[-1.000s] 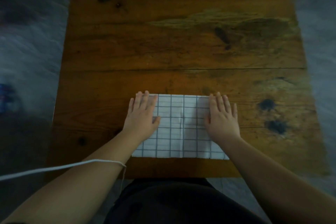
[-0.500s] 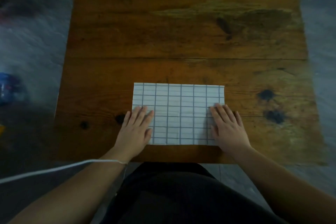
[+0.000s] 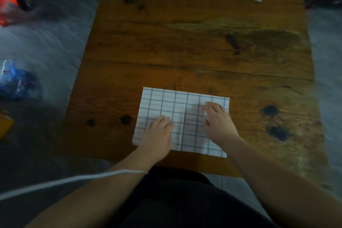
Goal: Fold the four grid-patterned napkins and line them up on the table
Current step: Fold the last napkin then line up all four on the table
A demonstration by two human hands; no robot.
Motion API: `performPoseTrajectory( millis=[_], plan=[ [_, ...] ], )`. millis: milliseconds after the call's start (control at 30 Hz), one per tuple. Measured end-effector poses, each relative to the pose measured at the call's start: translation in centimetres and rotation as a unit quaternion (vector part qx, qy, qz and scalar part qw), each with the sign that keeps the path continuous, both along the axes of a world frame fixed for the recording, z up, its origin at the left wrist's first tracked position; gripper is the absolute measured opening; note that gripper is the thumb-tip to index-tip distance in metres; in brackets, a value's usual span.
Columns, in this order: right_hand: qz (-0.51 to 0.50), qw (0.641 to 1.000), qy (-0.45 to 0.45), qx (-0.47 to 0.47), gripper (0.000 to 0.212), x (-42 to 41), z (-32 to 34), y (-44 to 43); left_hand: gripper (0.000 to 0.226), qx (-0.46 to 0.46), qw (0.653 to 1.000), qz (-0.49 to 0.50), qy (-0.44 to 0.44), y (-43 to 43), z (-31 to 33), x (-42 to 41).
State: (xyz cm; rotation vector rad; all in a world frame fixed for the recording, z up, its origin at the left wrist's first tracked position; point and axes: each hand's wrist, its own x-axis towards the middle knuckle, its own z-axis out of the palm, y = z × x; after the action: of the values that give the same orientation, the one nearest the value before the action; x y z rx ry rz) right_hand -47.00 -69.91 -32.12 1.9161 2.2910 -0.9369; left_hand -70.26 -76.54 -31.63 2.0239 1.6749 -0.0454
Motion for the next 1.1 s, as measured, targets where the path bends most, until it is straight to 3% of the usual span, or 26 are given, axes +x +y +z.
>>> performPoseTrajectory(
  millis=[133, 333, 433, 633, 733, 867, 967, 1100],
  plan=[
    [0.004, 0.999, 0.047, 0.004, 0.045, -3.4, -0.4, 4.5, 0.054, -0.012, 1.0, 0.018, 0.01, -0.2, -1.1, 3.4],
    [-0.004, 0.998, -0.056, -0.022, 0.037, -4.8, -1.3, 8.5, 0.06, -0.002, 0.999, 0.012, 0.046, 0.0, -2.9, 3.7],
    [-0.034, 0.996, -0.057, -0.058, 0.021, -4.4, -1.0, 8.3, 0.055, 0.008, 0.999, -0.016, 0.036, 0.5, -3.0, 2.8],
    [-0.095, 0.988, -0.035, -0.121, 0.012, -1.5, -0.2, 6.4, 0.063, -0.011, 0.998, -0.055, -0.016, 1.9, -2.5, 1.0],
    [-0.162, 0.976, 0.014, -0.148, 0.011, -0.3, 0.1, 5.5, 0.064, -0.032, 0.998, -0.042, -0.026, 2.5, -2.1, 0.6],
    [-0.262, 0.93, 0.128, -0.224, 0.04, 0.9, 1.2, 4.8, 0.056, -0.055, 0.996, -0.019, -0.061, 2.9, -1.5, 0.5],
    [-0.274, 0.918, 0.147, -0.244, 0.027, 1.4, 2.1, 4.3, 0.052, -0.054, 0.996, 0.0, -0.073, 3.5, -1.2, 1.0],
    [-0.283, 0.922, 0.185, -0.19, 0.013, 1.1, 3.7, 3.6, 0.045, -0.083, 0.985, 0.072, -0.132, 5.0, 0.0, 2.3]
  ],
)
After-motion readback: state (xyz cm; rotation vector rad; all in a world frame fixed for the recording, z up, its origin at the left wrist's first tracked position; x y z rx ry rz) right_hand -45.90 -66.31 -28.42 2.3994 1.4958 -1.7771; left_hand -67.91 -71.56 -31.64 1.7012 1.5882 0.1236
